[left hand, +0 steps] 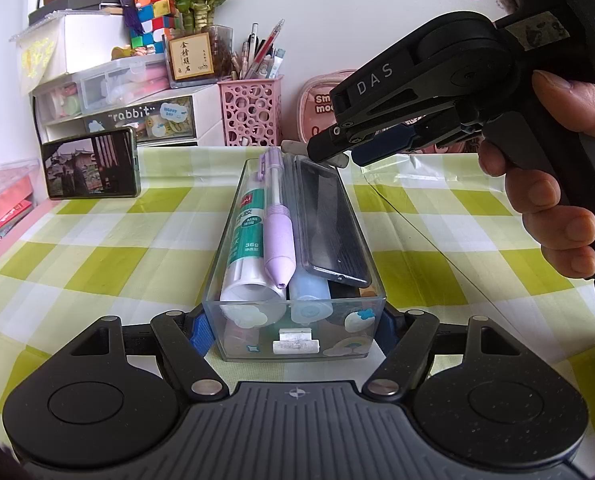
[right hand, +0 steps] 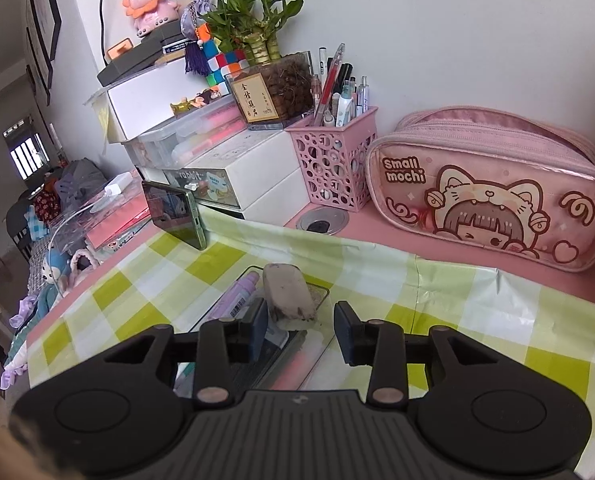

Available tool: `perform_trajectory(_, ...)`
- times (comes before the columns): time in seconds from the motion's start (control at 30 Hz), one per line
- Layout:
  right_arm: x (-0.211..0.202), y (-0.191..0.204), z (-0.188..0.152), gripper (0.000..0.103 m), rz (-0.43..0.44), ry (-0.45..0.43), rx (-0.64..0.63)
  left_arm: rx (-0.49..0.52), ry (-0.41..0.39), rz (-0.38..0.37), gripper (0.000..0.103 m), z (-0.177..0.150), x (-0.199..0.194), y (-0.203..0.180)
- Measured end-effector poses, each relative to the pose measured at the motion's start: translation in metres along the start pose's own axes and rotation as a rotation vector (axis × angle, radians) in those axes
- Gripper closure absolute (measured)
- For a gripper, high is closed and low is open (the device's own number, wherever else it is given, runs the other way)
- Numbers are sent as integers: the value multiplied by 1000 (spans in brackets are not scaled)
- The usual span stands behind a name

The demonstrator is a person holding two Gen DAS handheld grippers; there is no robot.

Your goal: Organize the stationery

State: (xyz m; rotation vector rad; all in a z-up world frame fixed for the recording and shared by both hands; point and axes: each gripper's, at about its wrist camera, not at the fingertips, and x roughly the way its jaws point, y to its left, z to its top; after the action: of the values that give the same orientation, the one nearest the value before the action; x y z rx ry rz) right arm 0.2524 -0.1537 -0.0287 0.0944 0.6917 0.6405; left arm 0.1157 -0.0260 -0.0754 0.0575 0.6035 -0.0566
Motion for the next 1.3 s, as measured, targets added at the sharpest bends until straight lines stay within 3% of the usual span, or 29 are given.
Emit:
perform_trajectory(0.07, 0, -2, 1, 47, 21, -3, 19, 0, 0, 0, 30, 0, 0, 0)
perform_trajectory(0.13, 0, -2, 1, 55, 19, -2, 23, 0, 0, 0, 30, 0, 0, 0)
perform_trajectory(0.43, -10, -4, 6, 56, 34, -10, 65, 0, 0, 0, 30, 0, 0, 0)
perform_trajectory(0.67, -5, -21, 22, 56, 86, 105, 217, 0, 0, 0, 30, 0, 0, 0)
perform_trajectory(0.87, 12, -32, 39, 56, 71, 207, 302, 1, 0, 0, 30, 0, 0, 0)
perform_trajectory(1.1, 19, -16, 44, 54, 45, 186, 260, 2, 0, 0, 30, 0, 0, 0)
perform_trajectory(1.3, 0, -4, 32, 54, -40, 114, 200, 2, 1, -1, 30, 0, 0, 0)
